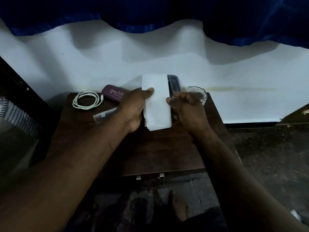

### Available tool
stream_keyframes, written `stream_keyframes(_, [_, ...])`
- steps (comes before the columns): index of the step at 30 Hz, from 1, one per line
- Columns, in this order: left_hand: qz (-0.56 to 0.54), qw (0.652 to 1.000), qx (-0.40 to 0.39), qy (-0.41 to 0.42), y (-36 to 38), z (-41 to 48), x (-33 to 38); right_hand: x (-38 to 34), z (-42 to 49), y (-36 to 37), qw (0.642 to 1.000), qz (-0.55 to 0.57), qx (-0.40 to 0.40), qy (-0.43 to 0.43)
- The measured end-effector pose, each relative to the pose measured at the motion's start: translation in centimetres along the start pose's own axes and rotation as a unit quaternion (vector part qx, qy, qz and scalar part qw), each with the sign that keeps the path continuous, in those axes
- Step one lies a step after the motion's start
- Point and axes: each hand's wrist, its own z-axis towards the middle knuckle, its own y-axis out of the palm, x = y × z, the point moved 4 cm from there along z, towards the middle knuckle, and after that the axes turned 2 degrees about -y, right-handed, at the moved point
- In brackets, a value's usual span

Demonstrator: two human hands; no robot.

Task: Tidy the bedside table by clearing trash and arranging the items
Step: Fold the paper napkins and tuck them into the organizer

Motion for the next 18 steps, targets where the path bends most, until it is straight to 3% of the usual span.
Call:
stream_keyframes(4, [0.004,0.999,-0.037,-0.005,0.4,-0.2,0.0,0.0,-0.1,0.3,0.999,0.049,-0.017,-0.006])
stream_keyframes(7, [0.089,0.995,-0.048,0.024,0.4,0.0,-0.3,-0.4,0.1,-0.5,0.997,-0.038,0.044,-0.042])
stream_keyframes(9, [0.158,0.984,-0.017,0.079,0.2,0.2,-0.5,-0.4,0.2,-0.7,0.994,-0.079,0.056,-0.054])
stream_keyframes(13, [0.269,0.944,0.043,0.185,0.1,0.8,-0.2,-0.2,0.3,-0.8,0.991,-0.076,0.07,-0.08])
stream_keyframes(18, [0.437,0.881,0.049,0.177,-0.4,1.4,-1.8,2.1,0.5,-0.5,0.985,-0.163,0.002,-0.057])
